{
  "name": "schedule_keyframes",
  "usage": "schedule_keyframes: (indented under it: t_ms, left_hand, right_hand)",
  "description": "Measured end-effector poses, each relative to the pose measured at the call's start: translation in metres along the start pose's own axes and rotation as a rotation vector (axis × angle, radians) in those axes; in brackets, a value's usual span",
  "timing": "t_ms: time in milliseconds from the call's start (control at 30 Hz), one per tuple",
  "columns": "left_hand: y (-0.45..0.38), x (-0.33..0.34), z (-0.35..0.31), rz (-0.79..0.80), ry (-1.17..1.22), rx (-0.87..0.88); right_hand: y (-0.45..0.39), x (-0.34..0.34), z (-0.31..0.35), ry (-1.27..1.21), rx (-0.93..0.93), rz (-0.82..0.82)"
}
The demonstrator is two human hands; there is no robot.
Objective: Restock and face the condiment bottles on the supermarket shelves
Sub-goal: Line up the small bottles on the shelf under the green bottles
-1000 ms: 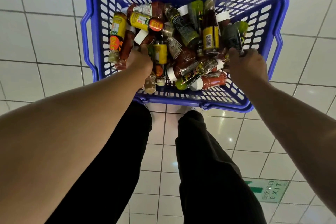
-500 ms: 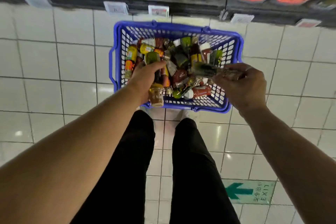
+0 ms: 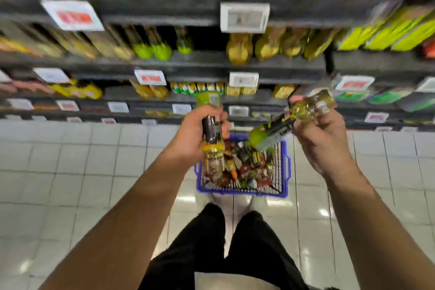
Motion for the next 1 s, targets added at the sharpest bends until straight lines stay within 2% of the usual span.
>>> schedule_keyframes:
  t_ms: [67,267,367,500,600,767,1000]
  left_hand:
    - [0.027,0.014,-0.035,0.069,0.021,0.051]
    - [0.096,0.036,-0.129,0.081,-0.172,0.362]
    - [0.127,0.029,-0.172,-0.017,-0.283,0.559]
    - [0.169,0.004,-0.226,-0.279,-0.353,0.771]
    - [0.2,-0.003,-0.267,-0.364,-0.356,0.921]
    - [0.236,-0.005,-0.331,-0.394,-0.32,1.103]
    - [0.238,-0.041,-0.413,-0.423,-0.343,1.215]
  right_hand:
    - [0.007,0.029,0.035,0.002,-0.036,0.035]
    - [0.034,0.125,0.124,-0.158,-0.088,0.405]
    - [0.04,0.166,0.148,-0.213,-0.113,0.53]
    - [0.047,0.214,0.177,-0.202,-0.161,0.645]
    - [0.057,0.246,0.203,-0.189,-0.226,0.751]
    - [0.07,0.299,0.24,-0.141,-0.334,0.748]
    - [0.087,0.392,0.282,-0.094,-0.441,0.533]
Point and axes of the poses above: each hand's wrist, its own y-axis away from the middle knuckle, its own x-axis out of the palm, z = x × y, the point moved 5 cm from there along -y, towards the middle knuckle, and after that the axes turned 12 degrees about -z, right-handed, at the moved point
